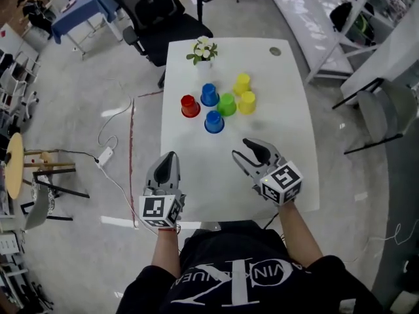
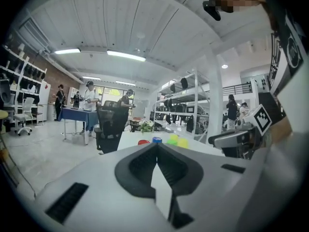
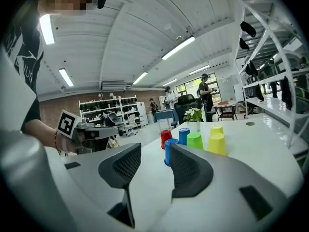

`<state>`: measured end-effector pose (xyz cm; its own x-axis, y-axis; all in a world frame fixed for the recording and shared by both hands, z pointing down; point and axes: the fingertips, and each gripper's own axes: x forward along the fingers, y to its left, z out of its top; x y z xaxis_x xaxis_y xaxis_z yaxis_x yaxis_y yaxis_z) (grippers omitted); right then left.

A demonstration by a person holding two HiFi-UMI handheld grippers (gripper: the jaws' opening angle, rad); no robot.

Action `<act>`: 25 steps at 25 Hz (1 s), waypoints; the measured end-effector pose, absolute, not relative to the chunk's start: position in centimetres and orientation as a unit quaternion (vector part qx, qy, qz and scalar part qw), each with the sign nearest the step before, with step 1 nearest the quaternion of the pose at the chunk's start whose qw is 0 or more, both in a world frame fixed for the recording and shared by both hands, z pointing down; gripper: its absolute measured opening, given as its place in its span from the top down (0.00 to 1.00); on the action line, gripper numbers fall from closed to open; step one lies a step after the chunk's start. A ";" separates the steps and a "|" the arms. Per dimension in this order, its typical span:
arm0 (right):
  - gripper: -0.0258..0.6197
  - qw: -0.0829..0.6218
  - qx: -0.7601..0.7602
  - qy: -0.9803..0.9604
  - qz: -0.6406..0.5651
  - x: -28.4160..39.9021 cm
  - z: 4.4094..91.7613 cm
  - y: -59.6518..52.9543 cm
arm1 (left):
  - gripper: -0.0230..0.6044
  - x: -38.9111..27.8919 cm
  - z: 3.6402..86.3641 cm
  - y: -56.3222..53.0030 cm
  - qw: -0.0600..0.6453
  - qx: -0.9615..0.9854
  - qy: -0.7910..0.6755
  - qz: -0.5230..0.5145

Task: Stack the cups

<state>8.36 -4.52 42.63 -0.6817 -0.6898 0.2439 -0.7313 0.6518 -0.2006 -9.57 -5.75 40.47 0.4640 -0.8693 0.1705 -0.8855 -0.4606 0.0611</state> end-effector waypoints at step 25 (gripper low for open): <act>0.63 0.176 0.342 -0.915 0.125 2.2 48.5 -14.8 | 0.96 -12.8 43.6 -7.0 0.118 0.834 -0.531 0.088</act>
<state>2.20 -14.76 48.49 -0.7043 -0.5816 0.4071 -0.6696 0.7347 -0.1087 -12.75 -7.05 43.59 0.4200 -0.8659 0.2716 -0.9073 -0.4078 0.1028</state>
